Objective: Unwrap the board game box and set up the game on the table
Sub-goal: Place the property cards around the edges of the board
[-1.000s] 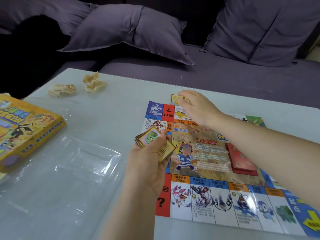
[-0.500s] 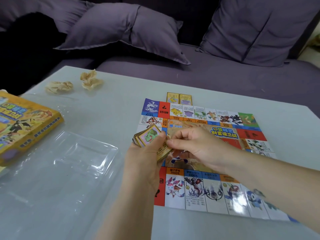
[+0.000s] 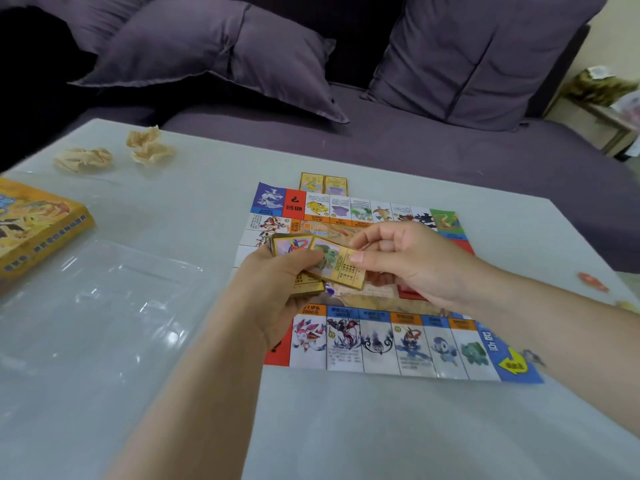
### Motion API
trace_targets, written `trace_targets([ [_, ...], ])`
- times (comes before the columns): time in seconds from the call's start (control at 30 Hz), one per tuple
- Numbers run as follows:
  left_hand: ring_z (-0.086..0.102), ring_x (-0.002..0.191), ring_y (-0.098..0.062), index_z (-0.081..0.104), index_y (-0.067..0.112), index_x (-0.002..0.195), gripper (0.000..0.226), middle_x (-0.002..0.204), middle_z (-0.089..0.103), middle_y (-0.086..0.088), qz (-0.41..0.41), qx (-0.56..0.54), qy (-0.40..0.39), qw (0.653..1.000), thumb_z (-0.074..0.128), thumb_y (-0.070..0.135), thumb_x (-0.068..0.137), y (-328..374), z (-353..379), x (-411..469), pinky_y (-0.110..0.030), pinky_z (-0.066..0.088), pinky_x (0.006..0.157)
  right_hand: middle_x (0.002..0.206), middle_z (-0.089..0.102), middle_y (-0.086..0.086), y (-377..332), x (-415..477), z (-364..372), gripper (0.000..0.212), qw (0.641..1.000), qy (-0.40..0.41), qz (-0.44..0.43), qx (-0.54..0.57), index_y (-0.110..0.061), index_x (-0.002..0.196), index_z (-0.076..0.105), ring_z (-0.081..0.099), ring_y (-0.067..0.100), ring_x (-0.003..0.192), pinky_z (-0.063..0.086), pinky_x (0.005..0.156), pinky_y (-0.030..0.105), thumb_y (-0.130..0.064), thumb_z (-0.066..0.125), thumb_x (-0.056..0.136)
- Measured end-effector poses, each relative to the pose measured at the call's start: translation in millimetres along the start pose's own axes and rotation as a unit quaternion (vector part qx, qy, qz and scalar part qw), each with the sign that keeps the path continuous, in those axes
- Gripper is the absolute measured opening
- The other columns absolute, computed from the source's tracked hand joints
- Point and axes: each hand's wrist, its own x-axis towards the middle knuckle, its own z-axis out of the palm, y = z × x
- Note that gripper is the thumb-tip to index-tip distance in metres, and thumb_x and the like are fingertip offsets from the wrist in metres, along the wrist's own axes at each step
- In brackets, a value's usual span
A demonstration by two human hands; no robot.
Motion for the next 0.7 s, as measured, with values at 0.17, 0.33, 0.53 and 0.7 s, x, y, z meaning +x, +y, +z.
trace_targets([
  [0.17, 0.066, 0.052, -0.010, 0.059, 0.011, 0.091, 0.014, 0.063, 0.070, -0.001, 0.030, 0.002, -0.008, 1.000, 0.065, 0.001, 0.083, -1, 7, -19, -0.020, 0.050, 0.045, 0.069, 0.068, -0.002, -5, -36, -7, 0.013, 1.000, 0.017, -0.015, -0.011, -0.016, 0.093, 0.059, 0.058, 0.016, 0.067, 0.048, 0.066, 0.027, -0.007, 0.064, 0.086],
  [0.33, 0.064, 0.055, -0.009, 0.059, 0.012, 0.088, 0.012, 0.067, 0.067, -0.003, 0.050, -0.022, 0.012, 0.998, 0.065, 0.002, 0.084, -3, 3, -33, -0.025, 0.052, 0.052, 0.066, 0.063, 0.000, -15, -71, -37, 0.015, 0.992, 0.115, -0.047, -0.017, -0.016, 0.090, 0.058, 0.053, 0.016, 0.063, 0.044, 0.061, 0.025, -0.002, 0.060, 0.088],
  [0.53, 0.063, 0.060, -0.010, 0.058, 0.007, 0.107, 0.024, 0.077, 0.066, -0.006, 0.030, 0.012, -0.016, 0.999, 0.065, 0.003, 0.084, -20, 19, -53, -0.023, 0.052, 0.052, 0.053, 0.061, -0.014, 26, -122, -48, 0.017, 0.979, 0.199, 0.005, -0.052, -0.020, 0.086, 0.063, 0.048, 0.002, 0.050, 0.042, 0.060, 0.020, -0.004, 0.059, 0.089],
  [0.7, 0.062, 0.066, -0.012, 0.057, 0.008, 0.105, 0.017, 0.080, 0.066, -0.004, 0.022, 0.025, -0.039, 0.999, 0.060, 0.005, 0.088, -36, 38, -63, -0.025, 0.051, 0.054, 0.057, 0.060, -0.010, 98, -165, -29, 0.019, 0.964, 0.237, 0.053, -0.111, -0.025, 0.085, 0.065, 0.046, -0.001, 0.049, 0.037, 0.059, 0.021, -0.006, 0.063, 0.087],
])
